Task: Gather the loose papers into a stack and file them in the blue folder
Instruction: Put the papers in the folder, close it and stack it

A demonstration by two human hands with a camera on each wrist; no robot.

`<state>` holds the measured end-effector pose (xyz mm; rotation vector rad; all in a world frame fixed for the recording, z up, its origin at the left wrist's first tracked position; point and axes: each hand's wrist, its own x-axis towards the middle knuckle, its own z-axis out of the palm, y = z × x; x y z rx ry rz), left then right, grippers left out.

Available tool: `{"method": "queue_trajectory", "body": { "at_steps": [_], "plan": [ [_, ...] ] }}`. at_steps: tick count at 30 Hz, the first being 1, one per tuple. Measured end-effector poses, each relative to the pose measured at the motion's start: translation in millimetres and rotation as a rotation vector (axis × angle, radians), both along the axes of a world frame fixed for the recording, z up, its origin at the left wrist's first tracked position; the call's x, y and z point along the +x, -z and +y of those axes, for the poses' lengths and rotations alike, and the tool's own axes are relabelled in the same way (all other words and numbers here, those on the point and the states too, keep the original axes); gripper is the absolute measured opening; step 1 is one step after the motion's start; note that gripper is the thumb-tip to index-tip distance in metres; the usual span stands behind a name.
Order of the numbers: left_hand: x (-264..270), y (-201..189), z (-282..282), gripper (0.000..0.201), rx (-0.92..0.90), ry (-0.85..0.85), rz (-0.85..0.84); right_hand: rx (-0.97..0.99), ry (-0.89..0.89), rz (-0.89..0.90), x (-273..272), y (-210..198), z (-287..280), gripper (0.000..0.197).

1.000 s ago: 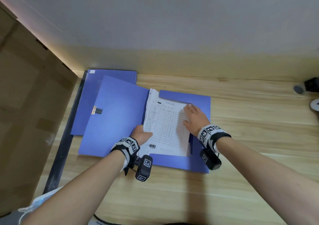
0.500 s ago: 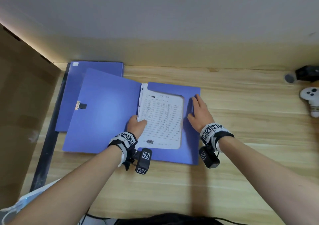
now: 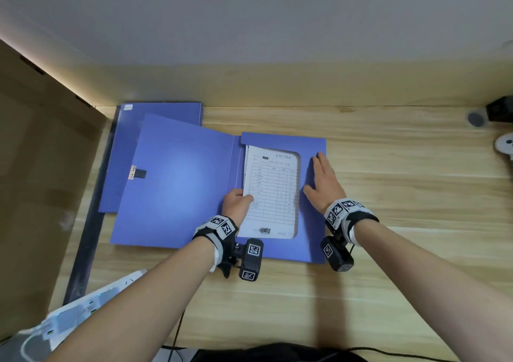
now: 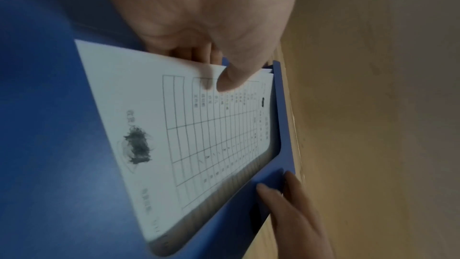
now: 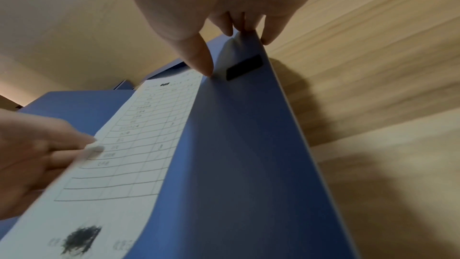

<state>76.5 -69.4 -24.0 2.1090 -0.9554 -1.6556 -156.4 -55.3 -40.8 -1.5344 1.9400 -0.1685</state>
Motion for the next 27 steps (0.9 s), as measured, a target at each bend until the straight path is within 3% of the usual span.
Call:
{"method": "queue_trajectory", "body": {
  "at_steps": [3,11,15,18,19,21,22,23,25,27],
  "plan": [
    [7.5,-11.0,4.7,0.042,-0.113,0.044,-0.089,0.0,0.002,-0.004,1.1,-0.1,1.0,0.079],
    [5.7,-9.9,23.9,0.044,-0.091,0.421,-0.121,0.005,-0.013,0.004,2.3,-3.1,2.0,0.079],
    [2.6,-14.9,13.4,0.039,-0.099,0.363,-0.16,-0.007,0.0,-0.011,-2.9,-7.1,3.2,0.078],
    [-1.5,-14.9,-7.9,0.049,-0.136,0.338,-0.189,-0.012,0.029,-0.021,-5.9,-6.0,9.9,0.077],
    [-4.1,-17.6,-16.5,0.047,-0.13,0.329,-0.174,0.001,0.036,-0.031,-6.5,-5.2,12.8,0.078],
    [-11.9,-19.0,-35.4,0.013,-0.129,0.287,-0.138,0.026,0.04,-0.044,-7.0,-2.9,17.8,0.078],
    [-16.0,-17.2,-44.5,0.009,-0.14,0.271,-0.13,0.029,0.037,-0.043,-7.2,-1.6,18.9,0.078],
    [-20.1,-16.6,-51.2,0.017,-0.149,0.284,-0.136,0.031,0.033,-0.042,-7.3,-0.7,18.9,0.078],
    [-29.0,-16.0,-59.1,0.056,-0.136,0.342,-0.165,0.039,0.034,-0.045,-6.9,0.5,17.4,0.078],
    [-36.6,-18.3,-57.3,0.064,-0.115,0.438,-0.231,0.041,0.043,-0.049,-5.5,1.8,15.9,0.079]
  ]
}}
